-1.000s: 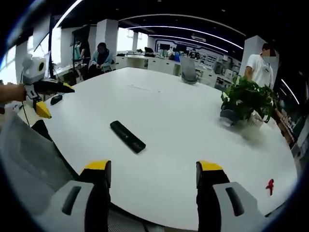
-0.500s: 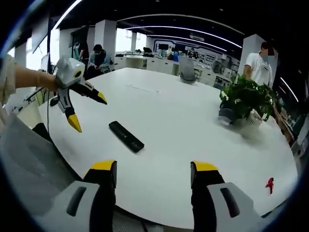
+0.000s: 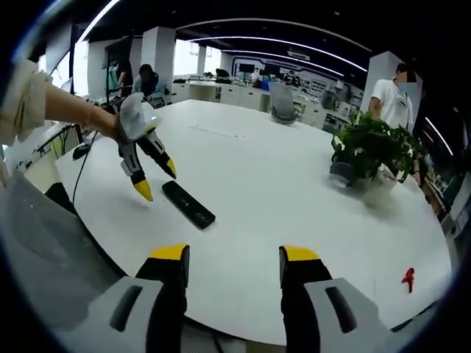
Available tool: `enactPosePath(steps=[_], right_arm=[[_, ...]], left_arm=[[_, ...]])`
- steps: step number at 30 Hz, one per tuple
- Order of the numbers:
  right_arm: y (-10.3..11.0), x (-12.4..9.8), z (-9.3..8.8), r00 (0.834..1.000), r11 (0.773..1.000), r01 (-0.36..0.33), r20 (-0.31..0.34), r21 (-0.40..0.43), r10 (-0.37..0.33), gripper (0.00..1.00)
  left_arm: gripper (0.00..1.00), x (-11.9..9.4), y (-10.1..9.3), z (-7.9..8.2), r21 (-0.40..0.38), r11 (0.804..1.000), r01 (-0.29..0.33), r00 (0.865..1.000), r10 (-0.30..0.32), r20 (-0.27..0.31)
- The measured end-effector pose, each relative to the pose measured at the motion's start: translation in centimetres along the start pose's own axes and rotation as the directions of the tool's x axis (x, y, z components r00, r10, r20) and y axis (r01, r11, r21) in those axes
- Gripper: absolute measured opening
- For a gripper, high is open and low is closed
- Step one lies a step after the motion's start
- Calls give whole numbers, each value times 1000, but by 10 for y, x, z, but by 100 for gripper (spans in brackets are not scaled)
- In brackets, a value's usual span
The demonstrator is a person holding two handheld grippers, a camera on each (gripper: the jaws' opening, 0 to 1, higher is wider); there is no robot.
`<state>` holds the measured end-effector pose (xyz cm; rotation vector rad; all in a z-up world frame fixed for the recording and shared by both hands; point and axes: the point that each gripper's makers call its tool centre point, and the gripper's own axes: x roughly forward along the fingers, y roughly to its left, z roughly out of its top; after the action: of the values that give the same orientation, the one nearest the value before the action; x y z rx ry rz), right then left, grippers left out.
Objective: Press the specified remote control buttons in sequence, fully releasing each button before pressing the next.
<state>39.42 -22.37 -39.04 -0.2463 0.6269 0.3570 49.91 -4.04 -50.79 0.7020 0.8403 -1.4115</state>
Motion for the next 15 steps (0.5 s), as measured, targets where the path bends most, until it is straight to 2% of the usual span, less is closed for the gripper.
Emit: enactPosePath(steps=[5, 10, 11, 15], right_arm=[[0, 0, -3, 1000, 1000, 1, -13, -6, -1, 48], [-1, 1, -4, 1000, 1000, 4, -21, -3, -4, 45], [-1, 1, -4, 1000, 1000, 3, -23, -3, -3, 45], [-1, 1, -4, 1000, 1000, 3, -25, -4, -3, 45]], left_arm=[[48, 9, 4, 0, 84, 996, 17, 998, -12, -56], [41, 16, 9, 8, 91, 996, 20, 999, -15, -51], [39, 17, 11, 10, 113, 994, 10, 999, -5, -52], [36, 18, 14, 13, 79, 997, -1, 998, 5, -60]])
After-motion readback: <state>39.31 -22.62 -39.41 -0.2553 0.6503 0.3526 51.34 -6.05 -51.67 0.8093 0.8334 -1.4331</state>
